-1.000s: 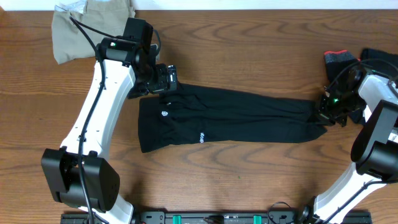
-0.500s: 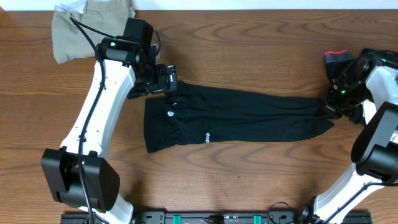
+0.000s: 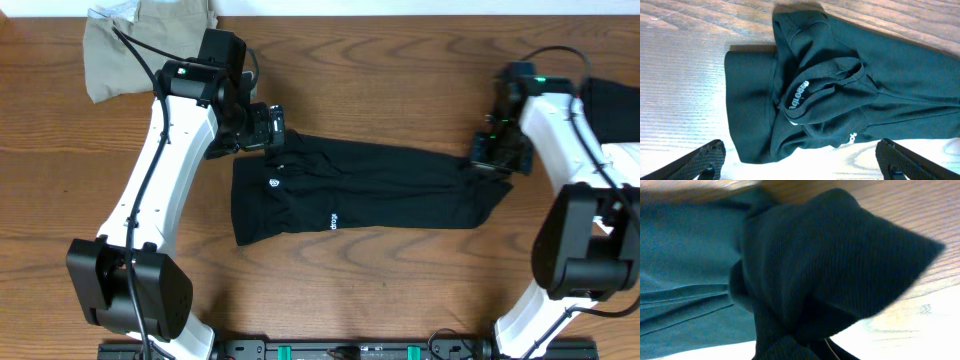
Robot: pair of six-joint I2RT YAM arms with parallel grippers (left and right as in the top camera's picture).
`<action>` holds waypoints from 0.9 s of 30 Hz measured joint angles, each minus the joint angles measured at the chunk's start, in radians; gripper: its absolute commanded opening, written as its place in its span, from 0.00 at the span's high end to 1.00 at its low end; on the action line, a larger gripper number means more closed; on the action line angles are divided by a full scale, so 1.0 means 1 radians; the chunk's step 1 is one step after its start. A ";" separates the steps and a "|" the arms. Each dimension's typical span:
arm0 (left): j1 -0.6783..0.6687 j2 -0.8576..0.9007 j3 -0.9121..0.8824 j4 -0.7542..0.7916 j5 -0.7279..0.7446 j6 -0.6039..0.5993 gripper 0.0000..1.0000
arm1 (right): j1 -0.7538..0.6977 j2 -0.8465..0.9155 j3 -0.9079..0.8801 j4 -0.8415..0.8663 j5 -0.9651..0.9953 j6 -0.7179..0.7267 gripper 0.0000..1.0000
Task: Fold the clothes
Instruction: 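Fold the right end leftward over the shirt with the right gripper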
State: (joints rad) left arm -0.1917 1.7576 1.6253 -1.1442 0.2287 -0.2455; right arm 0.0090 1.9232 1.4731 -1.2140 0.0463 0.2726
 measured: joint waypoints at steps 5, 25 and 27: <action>0.000 0.000 0.000 0.000 0.000 0.000 0.02 | 0.127 0.000 0.000 0.001 0.025 0.065 0.99; 0.000 0.000 0.000 -0.005 0.000 0.000 0.02 | 0.326 0.000 0.000 0.033 0.016 0.211 0.36; 0.000 0.000 0.000 -0.005 0.000 0.000 0.02 | 0.331 0.000 0.000 0.034 0.011 0.214 0.37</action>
State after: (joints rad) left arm -0.1917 1.7576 1.6253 -1.1488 0.2287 -0.2455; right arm 0.3401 1.9232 1.4731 -1.1801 0.0578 0.4862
